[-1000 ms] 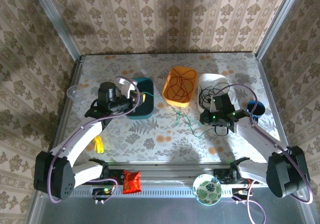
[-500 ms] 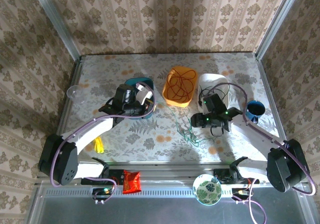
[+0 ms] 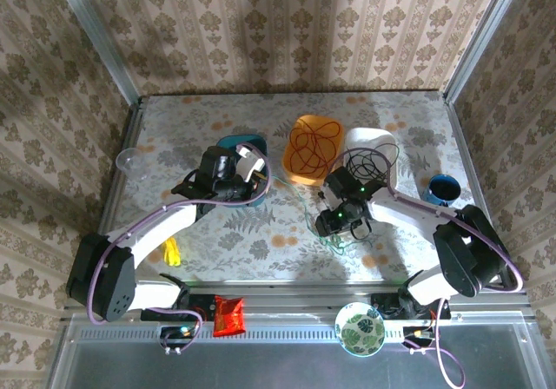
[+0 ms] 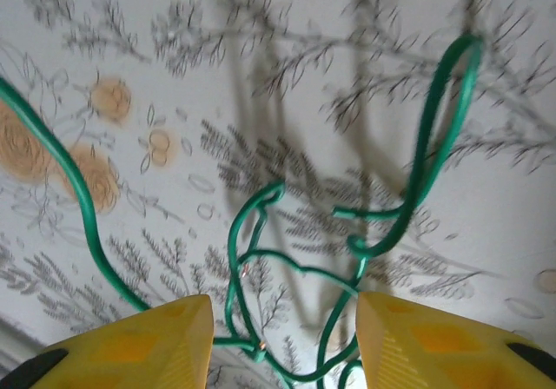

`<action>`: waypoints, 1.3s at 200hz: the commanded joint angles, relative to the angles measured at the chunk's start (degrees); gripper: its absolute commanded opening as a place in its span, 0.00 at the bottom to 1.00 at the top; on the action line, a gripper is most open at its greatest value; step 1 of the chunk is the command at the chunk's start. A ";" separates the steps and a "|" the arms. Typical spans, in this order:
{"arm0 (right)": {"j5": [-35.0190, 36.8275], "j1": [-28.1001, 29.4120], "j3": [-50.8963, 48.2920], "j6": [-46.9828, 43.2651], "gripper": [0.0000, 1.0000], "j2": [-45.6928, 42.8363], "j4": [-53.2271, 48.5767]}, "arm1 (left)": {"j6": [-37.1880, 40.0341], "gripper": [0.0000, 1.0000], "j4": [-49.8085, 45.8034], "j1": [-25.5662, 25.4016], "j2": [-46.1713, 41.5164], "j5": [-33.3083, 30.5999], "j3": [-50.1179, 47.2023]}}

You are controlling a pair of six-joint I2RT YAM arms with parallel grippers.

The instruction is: Untangle the cables

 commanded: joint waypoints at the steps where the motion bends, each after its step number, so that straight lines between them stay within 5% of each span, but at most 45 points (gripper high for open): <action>1: -1.44 0.05 2.24 -2.22 0.47 1.55 -4.80 | 2.03 0.00 -0.81 -0.38 -0.56 -0.55 1.23; 101: -3.37 0.10 9.22 -5.11 0.13 12.15 -10.93 | 2.21 0.00 0.21 -0.29 -1.34 -2.22 1.46; 148: -0.01 -0.12 7.95 -3.82 0.05 10.76 -10.77 | 0.28 0.00 6.65 0.18 -8.03 -16.10 -1.14; 217: 0.68 -3.67 4.66 -0.64 0.01 10.04 -7.95 | -2.48 0.00 11.22 11.50 -21.86 -24.47 -0.26; 260: 2.23 -5.67 3.81 0.05 0.00 9.48 -7.77 | -5.60 0.00 13.00 17.55 -24.16 -22.57 0.61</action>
